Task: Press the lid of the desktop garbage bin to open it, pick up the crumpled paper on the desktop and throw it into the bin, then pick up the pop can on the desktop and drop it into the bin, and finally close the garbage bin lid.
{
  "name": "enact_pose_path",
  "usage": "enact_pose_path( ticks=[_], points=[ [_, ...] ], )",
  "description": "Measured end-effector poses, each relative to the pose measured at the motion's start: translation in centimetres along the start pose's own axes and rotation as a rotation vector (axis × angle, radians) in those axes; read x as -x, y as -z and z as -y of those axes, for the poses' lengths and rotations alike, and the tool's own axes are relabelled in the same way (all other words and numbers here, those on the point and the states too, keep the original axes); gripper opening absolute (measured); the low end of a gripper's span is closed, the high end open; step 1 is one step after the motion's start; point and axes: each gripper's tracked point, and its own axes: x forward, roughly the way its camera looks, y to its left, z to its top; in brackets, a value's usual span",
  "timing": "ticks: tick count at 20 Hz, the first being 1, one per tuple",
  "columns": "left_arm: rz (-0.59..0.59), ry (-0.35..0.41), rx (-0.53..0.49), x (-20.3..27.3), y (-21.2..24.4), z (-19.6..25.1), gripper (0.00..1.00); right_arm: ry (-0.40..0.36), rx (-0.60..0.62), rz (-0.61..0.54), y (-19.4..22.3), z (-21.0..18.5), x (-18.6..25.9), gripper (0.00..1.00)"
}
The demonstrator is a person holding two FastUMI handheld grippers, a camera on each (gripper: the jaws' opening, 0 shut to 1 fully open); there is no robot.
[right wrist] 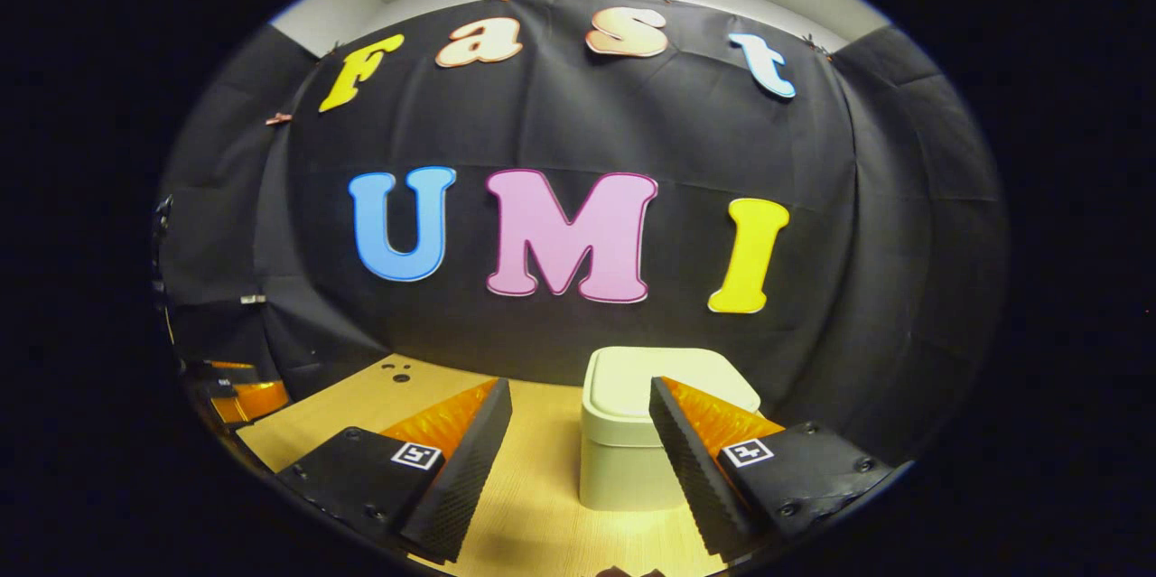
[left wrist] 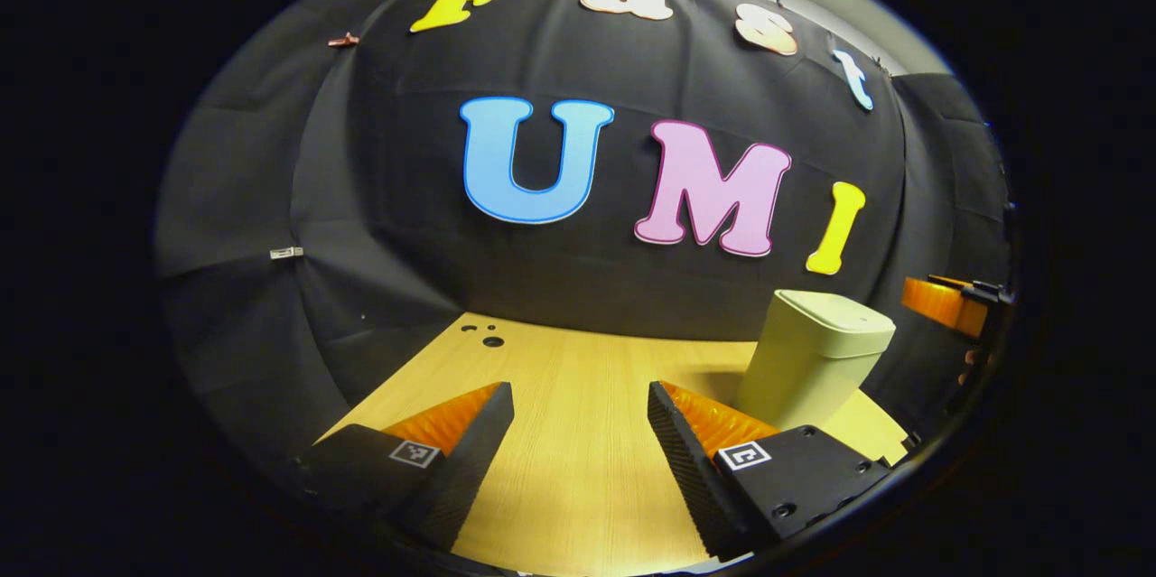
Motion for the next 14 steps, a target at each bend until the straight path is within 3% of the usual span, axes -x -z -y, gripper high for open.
enact_pose_path(
  ticks=[6,14],
  points=[
    [0.014,0.032,-0.007,1.1,-0.3,1.0,0.96,-0.006,-0.024,-0.013,1.4,-0.6,3.0,0.98],
    [-0.006,0.031,-0.015,1.2,0.1,1.0,0.96,0.012,-0.07,-0.033,2.2,-0.6,2.7,0.98]
  ],
)
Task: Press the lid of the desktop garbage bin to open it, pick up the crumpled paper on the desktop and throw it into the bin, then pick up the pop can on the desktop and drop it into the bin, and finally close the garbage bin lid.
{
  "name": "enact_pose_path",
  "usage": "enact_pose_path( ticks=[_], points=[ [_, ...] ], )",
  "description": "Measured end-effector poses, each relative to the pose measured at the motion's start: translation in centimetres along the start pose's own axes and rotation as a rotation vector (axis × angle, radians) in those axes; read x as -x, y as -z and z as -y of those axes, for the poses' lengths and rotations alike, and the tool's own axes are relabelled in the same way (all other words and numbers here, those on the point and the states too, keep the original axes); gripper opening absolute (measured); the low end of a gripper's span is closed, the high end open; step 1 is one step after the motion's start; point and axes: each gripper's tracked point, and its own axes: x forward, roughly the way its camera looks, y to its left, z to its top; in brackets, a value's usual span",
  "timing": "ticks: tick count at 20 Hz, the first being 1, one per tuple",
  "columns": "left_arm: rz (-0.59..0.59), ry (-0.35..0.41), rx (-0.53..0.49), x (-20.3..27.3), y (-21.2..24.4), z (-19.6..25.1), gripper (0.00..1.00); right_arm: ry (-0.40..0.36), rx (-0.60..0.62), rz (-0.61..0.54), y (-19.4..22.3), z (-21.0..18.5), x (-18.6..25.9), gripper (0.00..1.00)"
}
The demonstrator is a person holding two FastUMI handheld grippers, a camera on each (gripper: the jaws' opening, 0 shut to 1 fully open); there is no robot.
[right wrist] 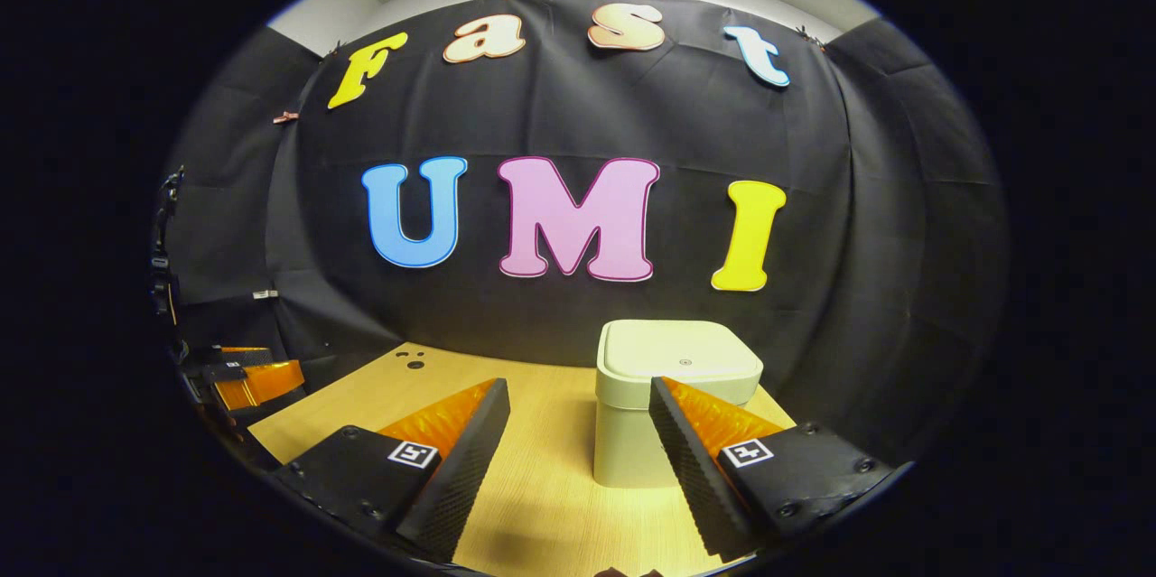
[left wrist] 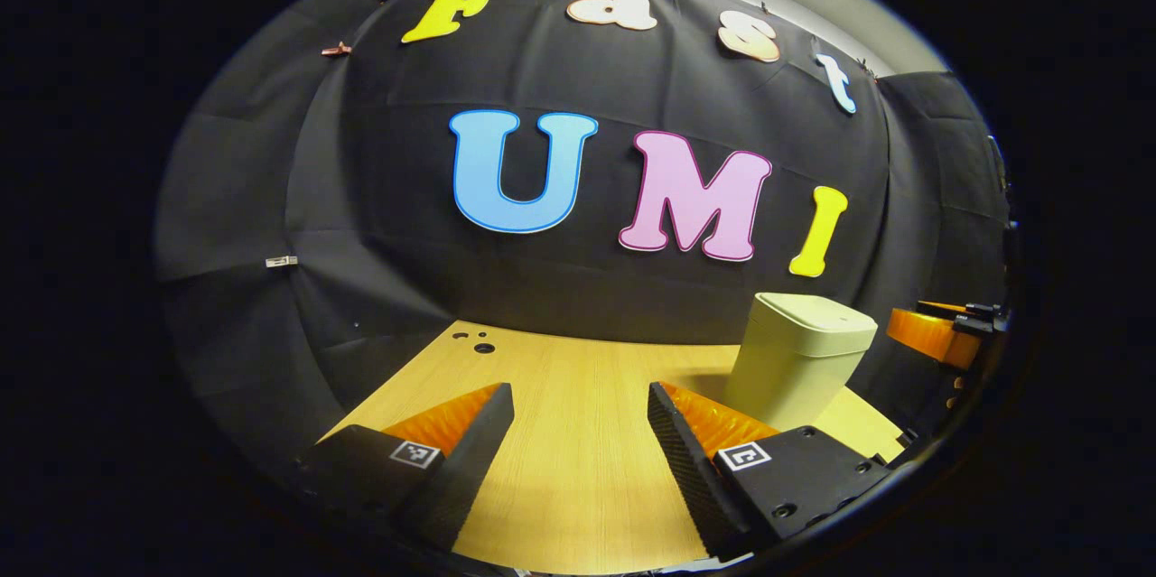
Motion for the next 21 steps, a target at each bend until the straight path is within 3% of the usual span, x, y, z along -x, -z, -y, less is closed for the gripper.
enact_pose_path(
  ticks=[21],
  points=[
    [-0.034,0.007,-0.004,-0.8,0.8,0.3,0.96,0.005,-0.011,-0.067,2.4,-0.1,-0.6,0.98]
  ],
)
